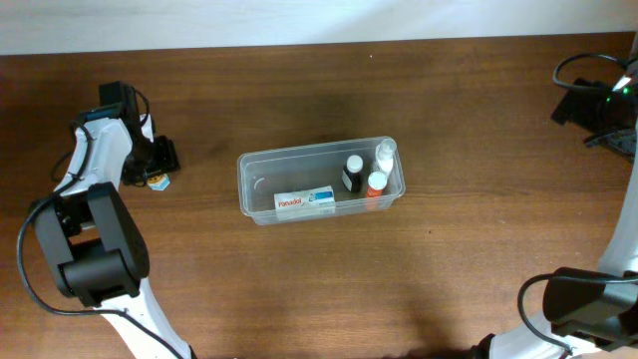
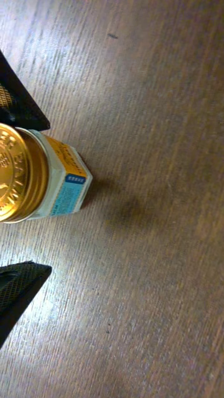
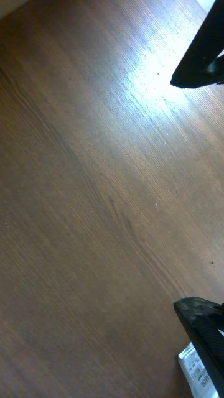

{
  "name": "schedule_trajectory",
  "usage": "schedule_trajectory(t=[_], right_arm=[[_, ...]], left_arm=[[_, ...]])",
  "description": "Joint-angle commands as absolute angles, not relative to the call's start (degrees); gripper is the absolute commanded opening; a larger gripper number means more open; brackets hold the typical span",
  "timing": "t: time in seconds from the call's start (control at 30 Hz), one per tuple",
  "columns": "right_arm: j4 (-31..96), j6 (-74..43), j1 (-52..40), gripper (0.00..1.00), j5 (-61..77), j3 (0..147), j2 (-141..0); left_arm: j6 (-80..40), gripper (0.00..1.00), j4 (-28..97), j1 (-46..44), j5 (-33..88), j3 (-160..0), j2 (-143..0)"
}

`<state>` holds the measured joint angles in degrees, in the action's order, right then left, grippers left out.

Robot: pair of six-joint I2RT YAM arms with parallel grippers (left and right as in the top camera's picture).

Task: Pack container
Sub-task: 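Lower the left gripper around the gold-capped jar and close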

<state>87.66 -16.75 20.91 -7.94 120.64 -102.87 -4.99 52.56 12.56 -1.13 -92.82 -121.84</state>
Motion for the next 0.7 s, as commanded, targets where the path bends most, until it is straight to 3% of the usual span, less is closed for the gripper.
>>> schedule_trajectory(t=[0.0,0.07,0.23,0.67], right_arm=[[87.59,-17.45,21.04,0.98,-8.62,120.9,-102.54],[87.59,-17.45,21.04,0.98,-8.62,120.9,-102.54],[87.59,-17.45,21.04,0.98,-8.62,120.9,-102.54],[87.59,-17.45,21.04,0.98,-8.62,120.9,-102.54]], left_arm=[[-7.49,0.66,52.64,12.56,-1.54,-92.51,-123.07],[-7.49,0.66,52.69,12.56,-1.56,-92.51,-123.07],[-7.49,0.46,52.69,12.56,-1.54,-92.51,-123.07],[-7.49,0.42,55.7,12.53,0.69,-94.13,-123.04]])
